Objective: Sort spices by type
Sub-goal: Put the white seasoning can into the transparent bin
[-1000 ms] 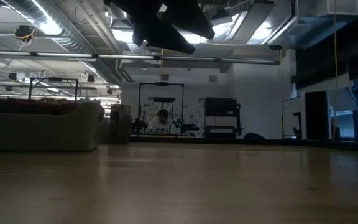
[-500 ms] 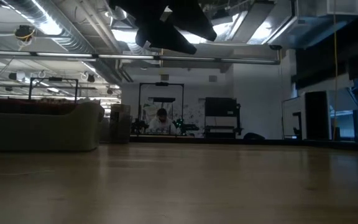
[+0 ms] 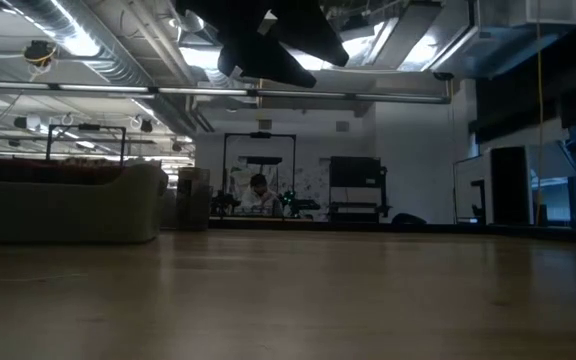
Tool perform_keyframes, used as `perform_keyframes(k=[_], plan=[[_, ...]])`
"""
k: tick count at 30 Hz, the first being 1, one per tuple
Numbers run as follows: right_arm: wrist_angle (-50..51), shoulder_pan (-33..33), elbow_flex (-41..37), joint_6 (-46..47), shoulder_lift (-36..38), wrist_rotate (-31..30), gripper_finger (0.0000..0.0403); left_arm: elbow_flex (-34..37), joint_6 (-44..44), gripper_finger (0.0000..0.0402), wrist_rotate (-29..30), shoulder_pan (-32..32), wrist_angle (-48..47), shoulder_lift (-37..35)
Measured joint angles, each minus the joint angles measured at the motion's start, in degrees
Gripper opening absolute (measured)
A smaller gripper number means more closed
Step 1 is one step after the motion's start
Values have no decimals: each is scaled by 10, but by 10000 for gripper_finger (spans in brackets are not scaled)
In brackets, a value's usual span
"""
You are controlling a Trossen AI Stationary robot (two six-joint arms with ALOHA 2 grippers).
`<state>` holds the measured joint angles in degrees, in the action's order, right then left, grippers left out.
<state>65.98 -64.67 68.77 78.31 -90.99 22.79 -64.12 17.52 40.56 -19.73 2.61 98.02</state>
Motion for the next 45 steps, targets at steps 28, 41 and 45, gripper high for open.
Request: perform_keyframes(k=[28,41,45], plan=[[53,133,-2,-197,-1,-82,12,0,0,306,0,0,-2,0],[63,249,-2,-328,-2,-98,12,0,22,306,0,0,-2,0],[63,283,-2,-361,-2,-100,12,0,20,306,0,0,-3,0]])
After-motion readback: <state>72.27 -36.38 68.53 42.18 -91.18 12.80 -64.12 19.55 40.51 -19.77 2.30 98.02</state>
